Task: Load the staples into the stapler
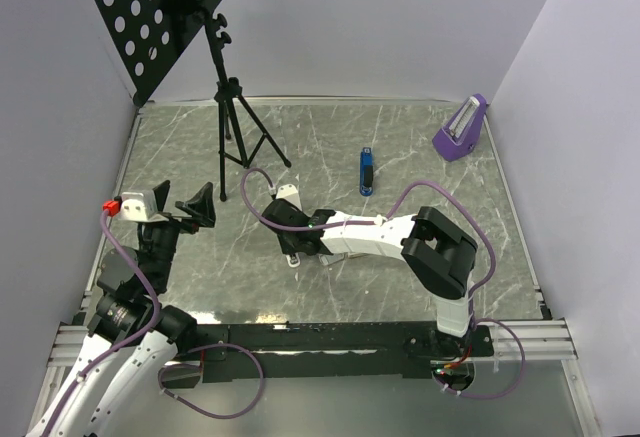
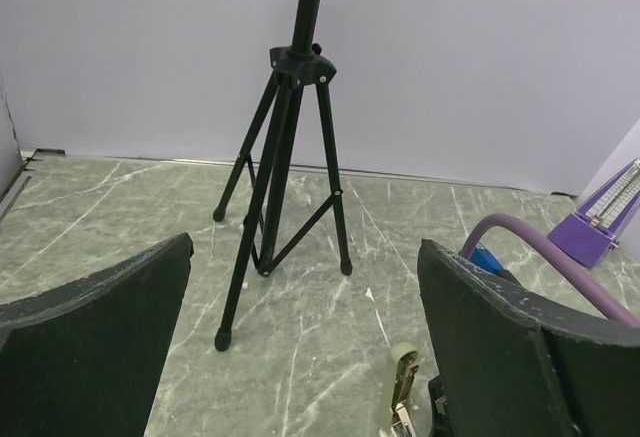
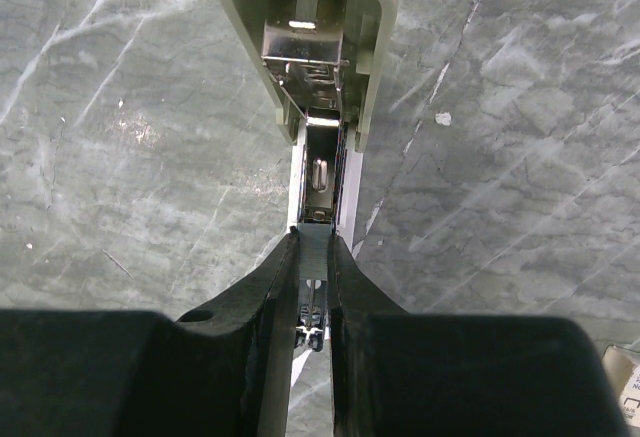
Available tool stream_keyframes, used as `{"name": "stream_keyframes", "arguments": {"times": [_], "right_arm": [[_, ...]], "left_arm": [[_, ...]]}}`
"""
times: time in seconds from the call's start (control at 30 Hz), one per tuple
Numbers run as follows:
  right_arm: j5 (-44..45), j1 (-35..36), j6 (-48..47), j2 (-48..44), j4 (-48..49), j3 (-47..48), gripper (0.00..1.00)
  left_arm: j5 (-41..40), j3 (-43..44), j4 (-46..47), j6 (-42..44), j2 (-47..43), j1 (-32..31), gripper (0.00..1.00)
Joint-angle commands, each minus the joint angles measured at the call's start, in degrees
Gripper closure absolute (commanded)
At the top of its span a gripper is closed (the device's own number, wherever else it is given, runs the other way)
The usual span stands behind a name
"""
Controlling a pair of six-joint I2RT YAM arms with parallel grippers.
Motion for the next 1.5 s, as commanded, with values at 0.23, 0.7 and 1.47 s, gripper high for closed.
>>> {"name": "stream_keyframes", "arguments": {"times": [0.23, 0.7, 1.47], "right_arm": [[0.9, 0.1, -0.4, 1.1, -0.6, 0.2, 0.80], [1.0, 0.1, -0.2, -0.2, 0.1, -0.7, 0.72], [0.0, 0.1, -1.0, -4.9, 2.3, -2.4, 0.58]], "left_arm": [[1.1, 0.6, 1.7, -0.4, 0.5, 0.2, 0.01], [1.2, 0.6, 1.7, -0.5, 0.5, 0.2, 0.00], [1.4, 0.6, 1.7, -0.4, 0.8, 0.3, 0.00]]}}
